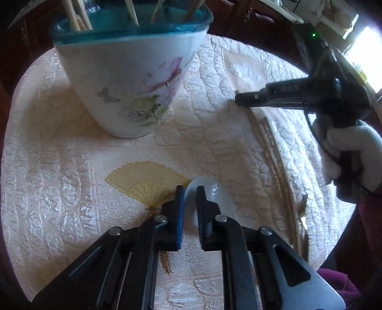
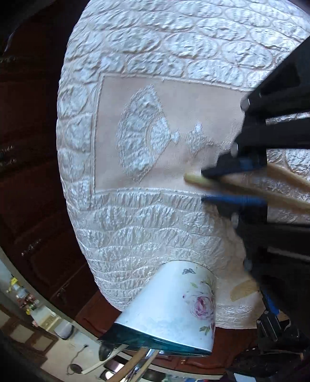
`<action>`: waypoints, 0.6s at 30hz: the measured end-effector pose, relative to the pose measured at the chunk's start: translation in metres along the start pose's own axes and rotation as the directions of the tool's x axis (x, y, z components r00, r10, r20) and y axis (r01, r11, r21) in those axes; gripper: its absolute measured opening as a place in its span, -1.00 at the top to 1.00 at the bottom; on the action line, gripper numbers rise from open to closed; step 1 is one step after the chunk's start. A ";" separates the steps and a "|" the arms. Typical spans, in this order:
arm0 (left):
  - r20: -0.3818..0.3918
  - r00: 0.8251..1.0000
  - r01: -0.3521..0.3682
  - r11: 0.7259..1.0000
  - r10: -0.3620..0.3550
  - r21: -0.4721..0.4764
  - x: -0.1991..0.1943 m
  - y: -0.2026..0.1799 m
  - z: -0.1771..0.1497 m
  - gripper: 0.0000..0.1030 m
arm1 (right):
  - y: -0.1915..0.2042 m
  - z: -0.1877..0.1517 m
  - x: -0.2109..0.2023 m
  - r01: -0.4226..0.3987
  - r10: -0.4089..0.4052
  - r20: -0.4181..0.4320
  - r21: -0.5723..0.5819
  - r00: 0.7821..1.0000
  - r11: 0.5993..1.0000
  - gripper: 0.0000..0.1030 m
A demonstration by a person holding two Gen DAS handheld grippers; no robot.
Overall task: Organize utensils
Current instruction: 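Grasp the white ceramic spoon with the left tool while the right tool grasps a chopstick, then carry the spoon and chopstick over the holder with both tools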
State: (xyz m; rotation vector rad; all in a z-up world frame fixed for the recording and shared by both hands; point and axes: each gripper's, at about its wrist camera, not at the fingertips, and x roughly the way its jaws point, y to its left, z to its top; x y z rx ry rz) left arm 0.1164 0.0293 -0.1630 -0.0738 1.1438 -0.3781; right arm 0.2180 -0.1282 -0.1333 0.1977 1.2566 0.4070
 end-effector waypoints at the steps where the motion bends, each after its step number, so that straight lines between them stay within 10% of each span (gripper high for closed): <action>1: 0.005 1.000 0.008 1.000 -0.008 -0.009 -0.003 0.002 0.000 0.90 | 0.002 -0.001 -0.005 -0.003 0.003 0.011 -0.013 1.000 1.000 0.86; 18: 0.219 0.975 -0.002 0.996 0.022 -0.092 -0.113 0.017 -0.011 0.98 | 0.048 -0.039 -0.170 -0.119 0.160 0.306 -0.148 0.938 0.982 0.89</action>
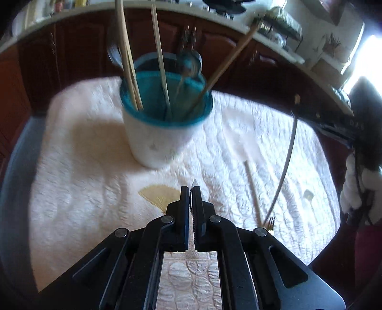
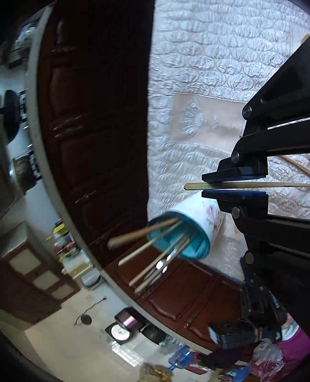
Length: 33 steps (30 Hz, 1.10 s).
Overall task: Organize utensils
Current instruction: 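Carry the spoon and chopstick over the holder with both tools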
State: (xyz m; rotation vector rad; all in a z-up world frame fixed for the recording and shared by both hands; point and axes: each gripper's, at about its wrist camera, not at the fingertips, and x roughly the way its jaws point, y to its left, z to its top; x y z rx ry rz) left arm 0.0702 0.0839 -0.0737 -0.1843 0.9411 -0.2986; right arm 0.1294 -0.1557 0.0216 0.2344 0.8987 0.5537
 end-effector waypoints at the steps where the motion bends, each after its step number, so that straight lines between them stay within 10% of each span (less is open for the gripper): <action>1: 0.018 1.000 0.001 1.000 -0.001 0.000 -0.011 0.004 0.004 0.98 | 0.004 -0.001 -0.005 -0.003 0.003 0.006 -0.007 1.000 1.000 0.89; 15: 0.272 0.959 -0.085 0.996 0.085 -0.009 -0.093 -0.004 0.065 0.98 | 0.075 0.042 -0.052 -0.063 0.082 0.119 -0.156 0.989 0.986 0.90; 33: 0.470 0.812 -0.381 0.924 0.346 -0.023 -0.041 -0.004 0.136 0.98 | 0.120 0.118 0.000 0.087 -0.027 0.222 -0.263 0.975 0.961 0.90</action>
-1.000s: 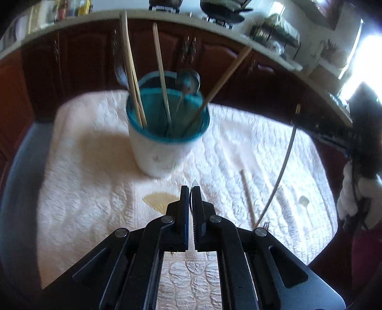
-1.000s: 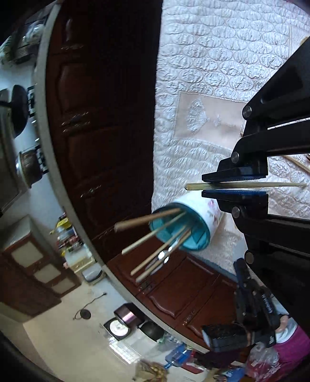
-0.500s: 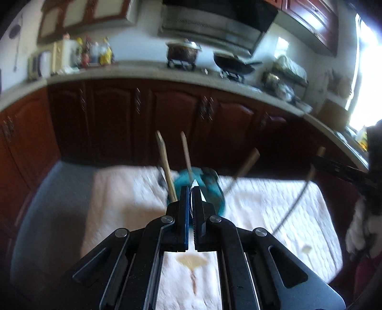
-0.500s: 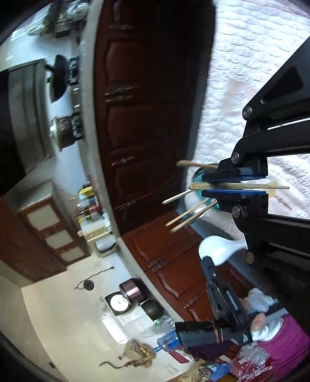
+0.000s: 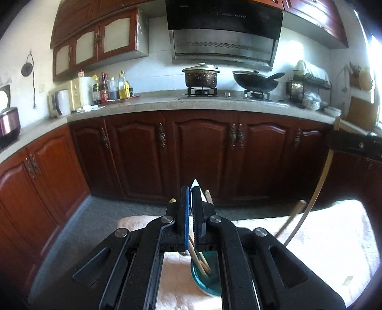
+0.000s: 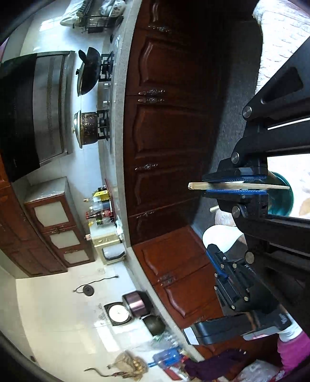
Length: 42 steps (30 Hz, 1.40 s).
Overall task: Organize utensils
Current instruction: 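Carry the spoon and chopstick over the holder with both tools, then lower the spoon and chopstick into the holder and open both tools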
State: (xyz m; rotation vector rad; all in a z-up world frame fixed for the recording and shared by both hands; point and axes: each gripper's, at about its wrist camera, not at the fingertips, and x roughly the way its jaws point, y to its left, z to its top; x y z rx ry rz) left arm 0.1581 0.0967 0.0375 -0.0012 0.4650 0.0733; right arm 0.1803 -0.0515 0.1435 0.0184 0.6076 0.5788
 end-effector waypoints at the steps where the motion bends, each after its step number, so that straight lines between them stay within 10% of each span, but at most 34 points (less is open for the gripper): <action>1: -0.002 1.000 -0.011 1.000 0.011 0.004 0.007 -0.001 -0.002 0.98 | 0.000 0.000 0.008 0.007 -0.007 -0.007 -0.007 1.000 1.000 0.90; 22: -0.138 0.990 -0.011 0.999 0.018 0.050 0.046 -0.015 -0.063 0.98 | -0.018 -0.060 0.079 -0.037 0.048 -0.204 0.059 0.978 0.998 0.87; 30: -0.171 0.985 0.021 1.000 -0.018 0.018 0.039 -0.013 -0.063 0.94 | -0.028 -0.063 0.056 -0.051 0.071 -0.180 0.118 0.981 0.992 0.52; 42: -0.156 0.986 0.054 0.999 -0.054 -0.005 0.009 -0.015 -0.056 0.36 | -0.030 -0.070 0.029 -0.041 0.062 -0.161 0.130 0.985 0.991 0.52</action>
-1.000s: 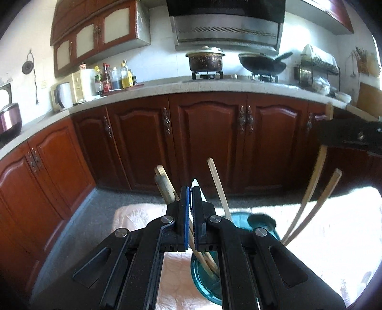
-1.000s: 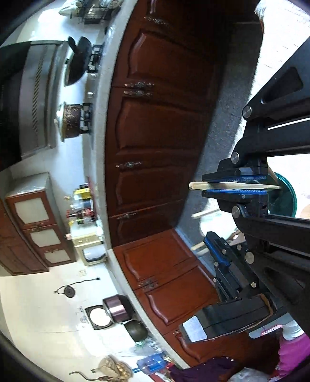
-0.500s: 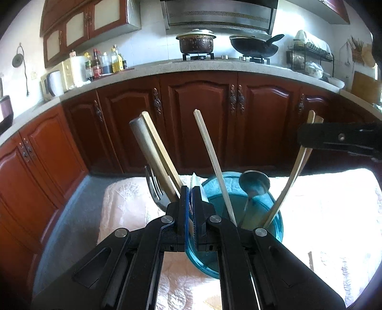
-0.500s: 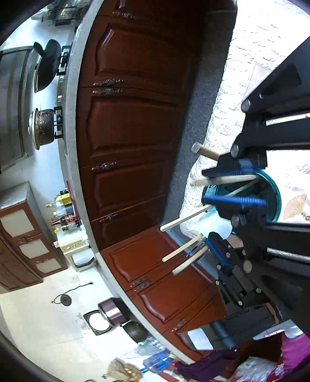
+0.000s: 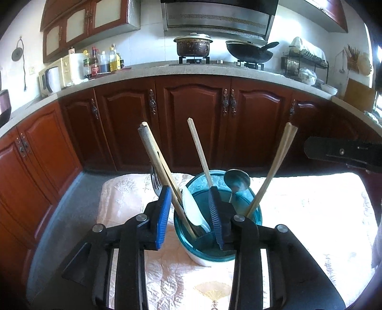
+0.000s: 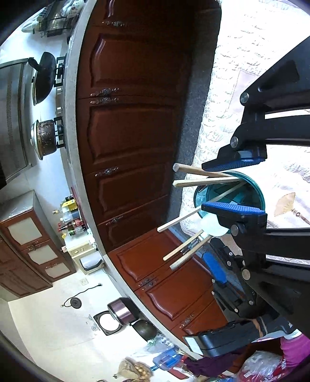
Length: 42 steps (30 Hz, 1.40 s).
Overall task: Organize utensils
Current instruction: 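Lower the spoon and chopstick into the holder and open both tools, then withdraw both tools toward the remaining chopstick and fork on the cloth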
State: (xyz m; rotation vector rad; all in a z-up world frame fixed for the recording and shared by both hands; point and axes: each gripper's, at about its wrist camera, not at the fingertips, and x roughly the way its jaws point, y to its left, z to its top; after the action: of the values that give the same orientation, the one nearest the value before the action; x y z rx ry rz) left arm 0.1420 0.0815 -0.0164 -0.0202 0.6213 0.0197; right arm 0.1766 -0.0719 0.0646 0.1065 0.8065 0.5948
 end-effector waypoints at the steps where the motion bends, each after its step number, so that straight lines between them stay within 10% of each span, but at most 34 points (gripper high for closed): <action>1: -0.001 1.000 0.000 1.000 0.000 -0.001 -0.003 -0.001 0.000 0.34 | 0.001 -0.002 -0.002 0.002 -0.002 0.000 -0.004 1.000 1.000 0.52; 25: -0.001 1.000 0.031 0.999 -0.031 0.027 -0.065 -0.031 -0.042 -0.27 | 0.000 -0.088 -0.053 0.064 -0.062 -0.041 0.044 0.997 0.997 0.35; 42: -0.068 0.995 0.080 0.995 -0.076 0.064 -0.071 -0.058 -0.071 -0.28 | -0.025 -0.140 -0.074 0.140 -0.132 -0.120 0.059 0.984 0.988 0.32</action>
State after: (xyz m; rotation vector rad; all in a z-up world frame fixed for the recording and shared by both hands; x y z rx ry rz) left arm 0.0442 0.0208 -0.0315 0.0195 0.6860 -0.0775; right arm 0.0493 -0.1512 0.0075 0.0785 0.9389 0.4477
